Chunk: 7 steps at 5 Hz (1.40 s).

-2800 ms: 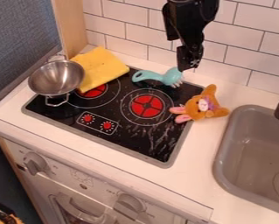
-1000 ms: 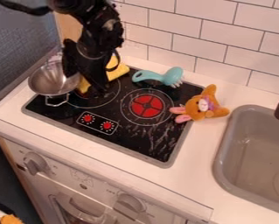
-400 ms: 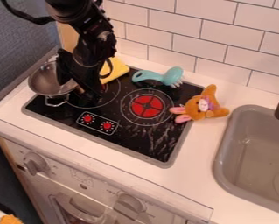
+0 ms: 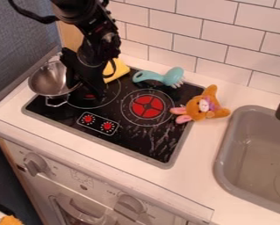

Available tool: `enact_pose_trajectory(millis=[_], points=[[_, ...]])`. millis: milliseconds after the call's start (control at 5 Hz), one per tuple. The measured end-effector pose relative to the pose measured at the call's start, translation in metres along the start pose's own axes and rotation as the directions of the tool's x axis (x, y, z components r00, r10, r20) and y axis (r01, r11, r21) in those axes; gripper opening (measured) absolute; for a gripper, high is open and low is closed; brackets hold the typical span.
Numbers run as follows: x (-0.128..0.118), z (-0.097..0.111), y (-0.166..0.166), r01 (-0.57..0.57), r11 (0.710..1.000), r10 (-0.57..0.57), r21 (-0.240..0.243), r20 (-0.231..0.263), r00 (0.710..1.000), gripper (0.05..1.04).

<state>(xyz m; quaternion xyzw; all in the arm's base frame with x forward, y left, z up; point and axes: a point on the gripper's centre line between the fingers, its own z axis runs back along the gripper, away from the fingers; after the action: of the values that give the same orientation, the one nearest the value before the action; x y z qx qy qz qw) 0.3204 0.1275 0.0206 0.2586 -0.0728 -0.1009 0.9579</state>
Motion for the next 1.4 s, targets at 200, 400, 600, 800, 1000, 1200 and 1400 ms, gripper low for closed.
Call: enact_pose_trajectory(millis=[200, 400, 600, 800, 1000, 1200, 1400], points=[[0.000, 0.001, -0.001, 0.009, 1.000, -0.009, -0.001, -0.004, 1.000, 0.151], [0.001, 0.001, -0.003, 0.013, 1.000, -0.013, -0.006, -0.001, 1.000, 0.075], [0.001, 0.001, -0.003, 0.025, 1.000, -0.025, -0.005, -0.003, 1.000, 0.071], [-0.001, 0.002, -0.004, 0.026, 1.000, -0.026, 0.001, -0.010, 1.000, 0.070], [0.004, 0.017, -0.006, 0.059, 0.998, -0.060, 0.024, 0.015, 0.998, 0.070], [0.010, 0.040, 0.000, 0.054, 0.997, -0.058, 0.062, 0.069, 0.996, 0.070], [0.012, 0.064, -0.005, 0.075, 0.993, -0.085, 0.087, 0.126, 0.988, 0.070]])
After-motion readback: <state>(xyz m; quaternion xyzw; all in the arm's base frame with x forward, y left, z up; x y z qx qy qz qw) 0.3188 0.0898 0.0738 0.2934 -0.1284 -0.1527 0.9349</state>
